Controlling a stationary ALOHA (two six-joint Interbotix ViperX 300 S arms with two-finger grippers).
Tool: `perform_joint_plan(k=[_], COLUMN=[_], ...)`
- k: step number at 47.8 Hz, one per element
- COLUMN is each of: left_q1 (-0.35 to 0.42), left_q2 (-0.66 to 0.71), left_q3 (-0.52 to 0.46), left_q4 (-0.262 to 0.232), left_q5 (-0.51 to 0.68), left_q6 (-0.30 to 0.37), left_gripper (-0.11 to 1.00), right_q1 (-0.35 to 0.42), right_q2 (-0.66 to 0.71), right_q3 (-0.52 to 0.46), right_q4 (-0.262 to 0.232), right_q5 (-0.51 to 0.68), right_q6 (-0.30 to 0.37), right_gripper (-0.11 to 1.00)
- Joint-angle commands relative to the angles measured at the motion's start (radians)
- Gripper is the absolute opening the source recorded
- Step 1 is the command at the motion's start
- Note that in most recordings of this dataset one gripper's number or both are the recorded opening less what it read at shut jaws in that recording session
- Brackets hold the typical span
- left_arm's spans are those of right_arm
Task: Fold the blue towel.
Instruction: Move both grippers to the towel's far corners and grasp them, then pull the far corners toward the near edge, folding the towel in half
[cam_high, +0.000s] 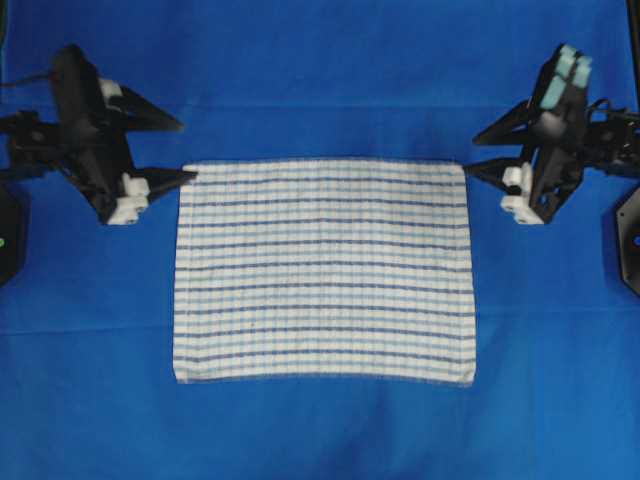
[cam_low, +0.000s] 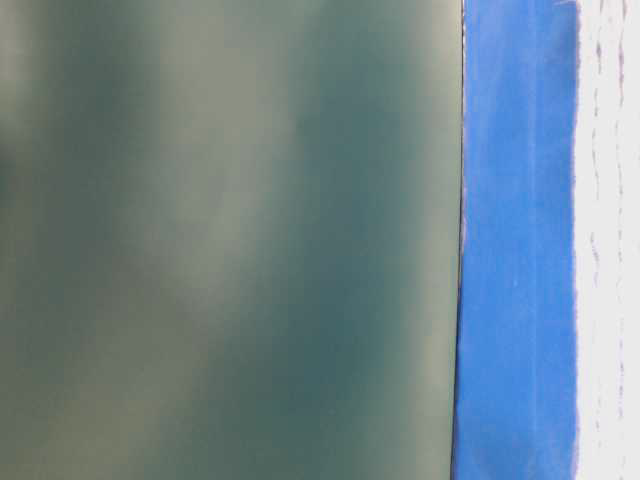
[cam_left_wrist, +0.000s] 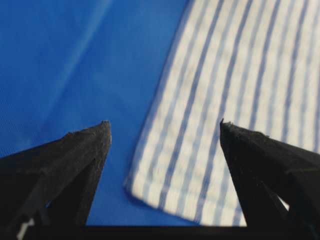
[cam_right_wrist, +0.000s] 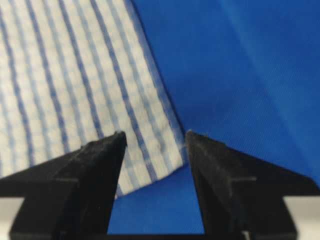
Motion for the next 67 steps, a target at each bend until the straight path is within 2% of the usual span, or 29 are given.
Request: perform_joint_plan(k=[1,15,31,36,42,45,49,51,67], left_q1=[0.006,0.066,0.054,0.029,0.003,0.0,0.0,0.0,0.0], left_q2=[0.069,0.198,0.235,0.239,0.241,0.241,0.239,0.238,0.202], left_q3=[-0.02,-0.023,-0.025,-0.029,-0.032,-0.029,-0.028,-0.026,-0.052], left_q4=[0.0,-0.002,0.0,0.002,0.002,0.002,0.002,0.002,0.002], left_q5=[-0.035,-0.074,-0.06,-0.026,0.002,0.002,0.002,0.002,0.017], left_q6=[-0.002,0.0,0.005,0.018,0.018,0.017,0.018,0.018,0.023], left_gripper=[0.83,0.83,0.77,0.65,0.37,0.21,0.06,0.03,0.03], right_q1=[-0.008,-0.058,-0.061,-0.055,-0.046,-0.043,-0.041,-0.043,-0.043], right_q2=[0.058,0.239,0.291,0.291,0.291,0.291,0.291,0.291,0.265], right_q3=[-0.02,-0.048,-0.061,-0.061,-0.064,-0.063,-0.064,-0.063,-0.08], right_q4=[0.003,0.002,0.002,-0.002,-0.002,-0.002,-0.002,-0.002,0.0], right_q5=[-0.032,-0.104,-0.124,-0.124,-0.126,-0.127,-0.126,-0.127,-0.117], right_q6=[0.003,0.006,0.006,0.005,0.003,0.005,0.005,0.005,0.006], right_gripper=[0.57,0.57,0.53,0.38,0.06,0.05,0.05,0.05,0.05])
